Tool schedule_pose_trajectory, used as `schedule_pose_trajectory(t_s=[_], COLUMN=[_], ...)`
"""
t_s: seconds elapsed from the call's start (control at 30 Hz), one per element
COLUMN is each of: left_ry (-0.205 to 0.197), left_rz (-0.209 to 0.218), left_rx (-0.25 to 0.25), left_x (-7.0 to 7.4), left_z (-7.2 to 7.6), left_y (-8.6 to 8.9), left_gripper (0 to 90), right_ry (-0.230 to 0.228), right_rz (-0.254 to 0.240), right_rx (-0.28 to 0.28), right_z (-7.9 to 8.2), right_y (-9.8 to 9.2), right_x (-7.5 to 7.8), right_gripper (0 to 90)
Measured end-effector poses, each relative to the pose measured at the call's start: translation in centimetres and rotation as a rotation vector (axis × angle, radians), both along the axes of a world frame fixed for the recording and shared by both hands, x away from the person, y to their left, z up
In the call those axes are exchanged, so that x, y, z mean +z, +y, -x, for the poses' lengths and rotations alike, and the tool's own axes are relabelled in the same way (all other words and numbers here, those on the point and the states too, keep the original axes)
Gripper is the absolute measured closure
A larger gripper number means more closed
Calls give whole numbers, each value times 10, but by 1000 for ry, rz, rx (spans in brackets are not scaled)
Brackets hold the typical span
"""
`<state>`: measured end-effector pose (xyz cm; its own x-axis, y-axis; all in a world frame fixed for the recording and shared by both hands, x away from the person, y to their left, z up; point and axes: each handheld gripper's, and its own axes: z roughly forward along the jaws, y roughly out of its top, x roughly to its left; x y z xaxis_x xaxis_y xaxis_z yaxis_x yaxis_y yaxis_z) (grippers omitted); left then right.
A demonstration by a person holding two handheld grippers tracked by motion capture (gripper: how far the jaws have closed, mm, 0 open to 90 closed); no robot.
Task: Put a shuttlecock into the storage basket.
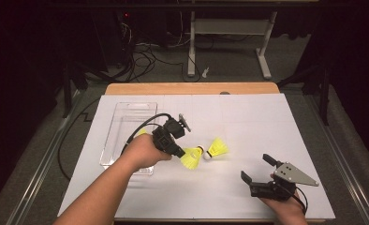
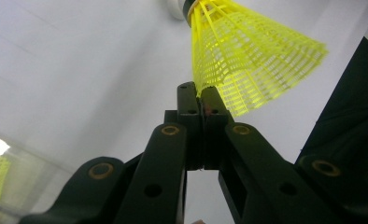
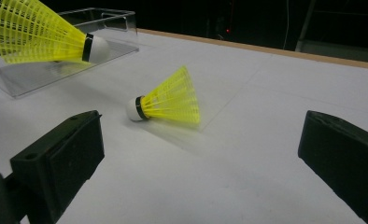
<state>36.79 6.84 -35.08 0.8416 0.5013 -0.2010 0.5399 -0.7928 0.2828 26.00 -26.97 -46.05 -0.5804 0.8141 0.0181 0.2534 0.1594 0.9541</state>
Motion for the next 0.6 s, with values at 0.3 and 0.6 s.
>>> schedule_pose_trajectory(t_s=[0.3, 0.6], left_ry=[-13, -18], left_rz=[-4, 5], left_rx=[47, 102], left_x=[11, 16], left_z=[-5, -9], left_y=[22, 42], left_gripper=[900, 900], right_ry=[-1, -1], right_rz=[1, 4], right_rx=[2, 2], right_z=[0, 0], right_y=[0, 1], right_x=[0, 0], right_gripper=[11, 11])
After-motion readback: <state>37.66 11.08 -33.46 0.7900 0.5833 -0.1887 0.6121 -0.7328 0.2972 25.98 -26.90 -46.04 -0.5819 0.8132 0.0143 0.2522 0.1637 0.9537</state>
